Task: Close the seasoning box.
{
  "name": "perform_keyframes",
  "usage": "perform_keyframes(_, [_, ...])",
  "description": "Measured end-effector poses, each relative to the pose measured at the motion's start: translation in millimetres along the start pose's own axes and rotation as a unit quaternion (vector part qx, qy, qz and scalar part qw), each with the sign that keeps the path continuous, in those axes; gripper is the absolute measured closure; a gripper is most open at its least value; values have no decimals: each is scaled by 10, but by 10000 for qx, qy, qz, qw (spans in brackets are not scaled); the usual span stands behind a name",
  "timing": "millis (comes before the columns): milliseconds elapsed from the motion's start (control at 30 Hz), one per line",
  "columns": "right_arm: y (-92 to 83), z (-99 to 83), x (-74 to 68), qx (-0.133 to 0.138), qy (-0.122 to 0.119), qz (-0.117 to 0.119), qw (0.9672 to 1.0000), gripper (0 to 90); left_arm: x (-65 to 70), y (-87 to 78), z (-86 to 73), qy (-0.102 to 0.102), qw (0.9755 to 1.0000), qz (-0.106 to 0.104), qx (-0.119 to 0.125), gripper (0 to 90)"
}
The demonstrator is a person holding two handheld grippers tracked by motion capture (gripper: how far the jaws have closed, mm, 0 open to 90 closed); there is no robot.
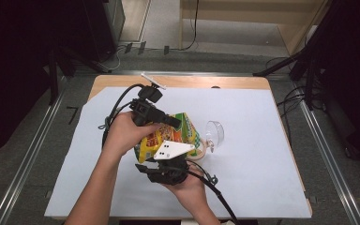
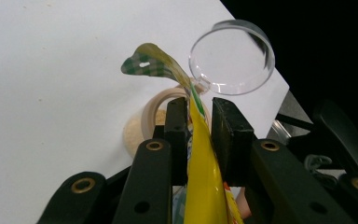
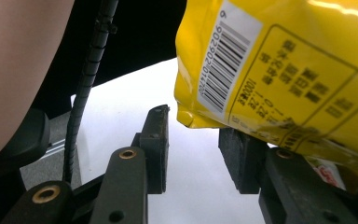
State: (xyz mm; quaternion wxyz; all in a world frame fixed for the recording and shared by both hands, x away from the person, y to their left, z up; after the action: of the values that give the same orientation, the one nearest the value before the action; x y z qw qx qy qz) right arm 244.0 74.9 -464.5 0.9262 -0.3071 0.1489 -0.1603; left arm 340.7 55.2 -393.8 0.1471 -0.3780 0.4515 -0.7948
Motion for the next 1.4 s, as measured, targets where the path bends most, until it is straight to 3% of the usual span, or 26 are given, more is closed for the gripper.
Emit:
perform_keyframes(267, [85,-68,-28,-124,-240,35,9996,607,-12,13,-83,83,9999,-67,-98,780])
perform_keyframes(500, [151,-116,-33,-168,-274,97,9994,596,-54,34,-151,37,9997,-160,-158,801])
perform_keyframes(767, [208,-182,-1,-273,-279,140,9991,561,-108,46,-216,-68,9988,-461,-130,810])
perform_keyframes(933, [238,-217,28,-341,-276,102,9990,551,-129,55,-234,-34,9986,-512,-142,810])
perform_keyframes(1000, [252,-236,36,-397,-290,112,9987,551,-138,52,-245,-111,9982,-568,-144,805])
perform_keyframes(1400, [333,-349,143,-593,-184,-37,9981,522,-240,3,-349,-105,9984,-514,-197,857])
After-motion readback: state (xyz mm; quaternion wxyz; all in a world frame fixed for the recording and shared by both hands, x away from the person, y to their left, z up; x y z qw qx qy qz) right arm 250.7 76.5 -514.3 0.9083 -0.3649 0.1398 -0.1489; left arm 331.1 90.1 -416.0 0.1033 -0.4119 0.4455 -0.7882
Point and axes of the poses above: each handheld gripper's, and its own axes: y roughly forward along the jaws, z roughly out of its top, x roughly to its right, the point moved 9 cm from there along y, roughly forward along the jaws, and after that the axes turned 14 degrees about -x, right-handed, at the moved point
